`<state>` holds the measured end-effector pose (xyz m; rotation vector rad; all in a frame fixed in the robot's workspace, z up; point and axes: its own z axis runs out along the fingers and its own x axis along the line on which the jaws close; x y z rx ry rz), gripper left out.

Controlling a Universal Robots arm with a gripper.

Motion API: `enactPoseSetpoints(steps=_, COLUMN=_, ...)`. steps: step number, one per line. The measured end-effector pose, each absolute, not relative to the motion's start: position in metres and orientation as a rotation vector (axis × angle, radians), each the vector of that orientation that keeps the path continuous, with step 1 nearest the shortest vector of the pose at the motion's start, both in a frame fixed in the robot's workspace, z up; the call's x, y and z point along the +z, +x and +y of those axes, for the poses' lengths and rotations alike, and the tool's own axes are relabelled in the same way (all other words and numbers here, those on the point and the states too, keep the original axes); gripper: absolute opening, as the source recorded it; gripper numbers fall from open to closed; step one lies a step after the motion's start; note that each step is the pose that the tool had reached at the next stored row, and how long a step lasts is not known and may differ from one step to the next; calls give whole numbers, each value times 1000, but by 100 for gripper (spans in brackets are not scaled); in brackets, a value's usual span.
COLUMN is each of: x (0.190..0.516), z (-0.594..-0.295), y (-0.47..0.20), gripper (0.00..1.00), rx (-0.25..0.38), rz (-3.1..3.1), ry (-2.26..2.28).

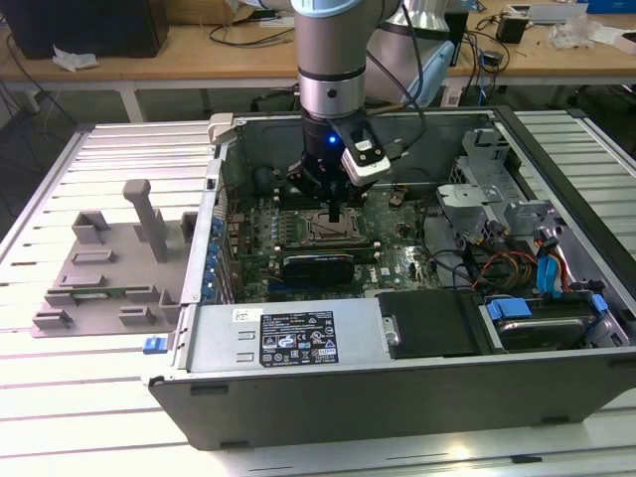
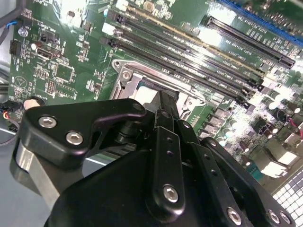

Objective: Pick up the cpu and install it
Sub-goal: 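Install the second cpu locking lever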

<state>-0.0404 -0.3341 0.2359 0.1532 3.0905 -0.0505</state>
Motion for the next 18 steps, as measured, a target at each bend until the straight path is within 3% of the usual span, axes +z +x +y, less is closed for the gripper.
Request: enactPoseSetpoints(steps=18, x=238, z=-356, y=-41, gripper=11, rx=-50, rz=3091, ry=153)
